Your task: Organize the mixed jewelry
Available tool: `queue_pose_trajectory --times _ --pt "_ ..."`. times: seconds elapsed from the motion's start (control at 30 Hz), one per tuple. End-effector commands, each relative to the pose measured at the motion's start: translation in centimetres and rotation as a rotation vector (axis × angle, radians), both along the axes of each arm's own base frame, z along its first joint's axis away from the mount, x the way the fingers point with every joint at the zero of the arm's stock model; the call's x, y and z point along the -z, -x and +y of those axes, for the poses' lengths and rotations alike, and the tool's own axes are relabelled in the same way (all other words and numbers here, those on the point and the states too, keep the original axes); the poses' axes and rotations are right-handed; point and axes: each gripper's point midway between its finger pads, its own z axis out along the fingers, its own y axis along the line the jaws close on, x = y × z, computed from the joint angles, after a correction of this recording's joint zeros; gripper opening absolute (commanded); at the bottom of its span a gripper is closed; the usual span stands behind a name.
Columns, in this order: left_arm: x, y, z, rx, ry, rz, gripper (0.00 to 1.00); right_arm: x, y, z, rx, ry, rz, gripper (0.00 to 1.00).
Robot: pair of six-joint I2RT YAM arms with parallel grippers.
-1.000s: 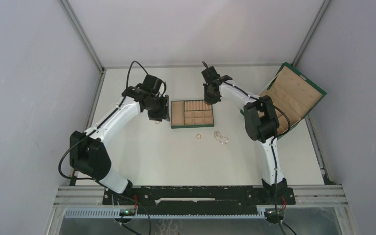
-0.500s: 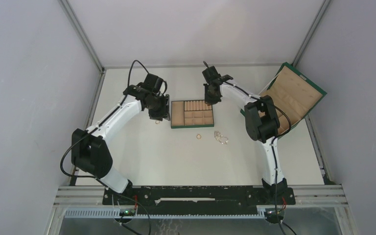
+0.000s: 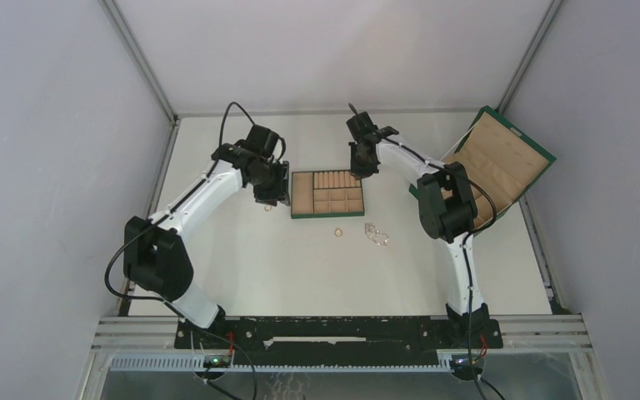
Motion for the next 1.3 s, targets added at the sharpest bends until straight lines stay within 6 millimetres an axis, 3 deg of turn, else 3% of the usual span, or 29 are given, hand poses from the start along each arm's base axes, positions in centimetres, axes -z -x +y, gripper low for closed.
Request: queue_pose_trajectory --times 0.0,0.1,0.27,0.4,0.5,0.77,1.1,1.27 --pt "-1.2 -0.9 -0.2 0.017 -0.002 -0.043 0.45 -2.2 -0.1 0.4 0.008 -0.031 -0.042 0.00" --pt "-1.2 -1.3 0.1 0.004 -0.014 -0.048 0.45 -4.9 -0.6 0.5 0.005 -0.052 -0.094 0.00" --pt "-1.2 -2.1 1.8 -0.050 -0.035 -0.056 0.44 -11.8 -0.9 0.5 0.009 -0.117 -0.220 0.00" --pt "1.2 -2.5 4.7 -0.149 -0.105 -0.001 0.38 -16.6 0.6 0.0 0.026 -0.180 -0.313 0.04" --pt "3.3 -2.7 6.6 -0.215 -0.147 0.043 0.37 -16.9 2.9 -0.6 0.035 -0.216 -0.323 0.06" --pt "6.7 -6.6 7.8 -0.356 -0.136 0.093 0.30 -15.3 7.4 -1.8 0.049 -0.208 -0.306 0.06" --pt "9.2 -8.6 7.7 -0.340 -0.175 0.128 0.28 -14.3 8.3 -1.7 0.026 -0.175 -0.276 0.06" --pt "9.4 -9.0 6.5 -0.317 -0.176 0.118 0.32 -13.8 8.2 -0.9 0.010 -0.195 -0.258 0.06"
